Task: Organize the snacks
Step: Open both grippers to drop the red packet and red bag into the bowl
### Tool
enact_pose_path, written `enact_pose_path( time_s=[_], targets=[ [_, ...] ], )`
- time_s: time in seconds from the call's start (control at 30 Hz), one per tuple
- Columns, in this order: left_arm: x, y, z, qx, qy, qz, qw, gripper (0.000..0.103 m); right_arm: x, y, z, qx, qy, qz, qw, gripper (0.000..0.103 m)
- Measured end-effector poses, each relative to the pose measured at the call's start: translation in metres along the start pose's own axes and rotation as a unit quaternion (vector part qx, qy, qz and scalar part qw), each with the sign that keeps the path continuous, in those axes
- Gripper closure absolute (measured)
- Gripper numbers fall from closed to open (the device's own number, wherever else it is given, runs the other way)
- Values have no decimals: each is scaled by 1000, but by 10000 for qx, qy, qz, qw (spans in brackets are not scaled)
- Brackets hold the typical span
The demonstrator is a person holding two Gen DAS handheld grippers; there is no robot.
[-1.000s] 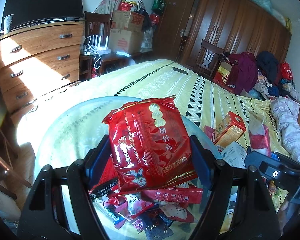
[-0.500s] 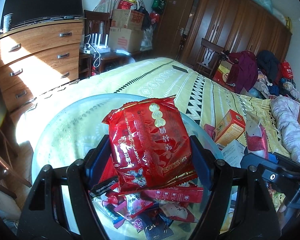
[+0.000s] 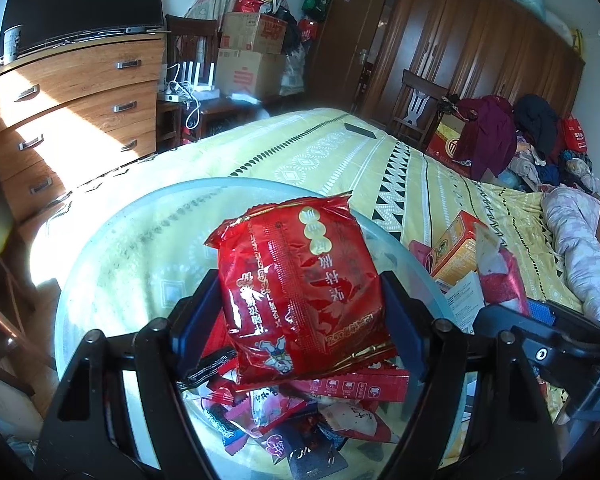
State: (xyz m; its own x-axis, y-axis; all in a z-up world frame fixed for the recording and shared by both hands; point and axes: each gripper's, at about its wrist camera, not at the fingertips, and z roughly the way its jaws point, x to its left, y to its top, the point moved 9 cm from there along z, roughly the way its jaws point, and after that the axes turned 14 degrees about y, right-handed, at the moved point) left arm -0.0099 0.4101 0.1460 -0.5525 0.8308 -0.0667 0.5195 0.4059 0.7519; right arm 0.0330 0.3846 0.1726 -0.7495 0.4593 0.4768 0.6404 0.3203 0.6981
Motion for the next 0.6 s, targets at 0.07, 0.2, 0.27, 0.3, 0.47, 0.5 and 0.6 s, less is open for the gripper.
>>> enact_pose_path(
  time_s=[0.07,0.2,0.27,0.3,0.47,0.5,0.6],
  targets=[
    [2,0,3,34,49,-25,10000,22,0,-1,2,19,5,8,10000,38],
    [6,-3,5,72,76,-91,9999,18,-1,-2,3,29,3,22,10000,30],
    [8,-2,4,43,123,-112,9999,14,-1,-2,4,37,11,28,10000,29],
    [9,-2,3,28,137,-122,9998,12,-1,-3,4,36,13,27,10000,28],
    [9,-4,4,70,168,-131,9997,8,-1,-3,4,33,3,42,10000,22],
    [9,-4,5,89,175,-138,9997,6,-1,-3,4,30,-8,47,10000,21],
    [10,-7,7,172,197,-132,9996,3,-4,-5,0,5,-56,82,10000,18]
  ],
)
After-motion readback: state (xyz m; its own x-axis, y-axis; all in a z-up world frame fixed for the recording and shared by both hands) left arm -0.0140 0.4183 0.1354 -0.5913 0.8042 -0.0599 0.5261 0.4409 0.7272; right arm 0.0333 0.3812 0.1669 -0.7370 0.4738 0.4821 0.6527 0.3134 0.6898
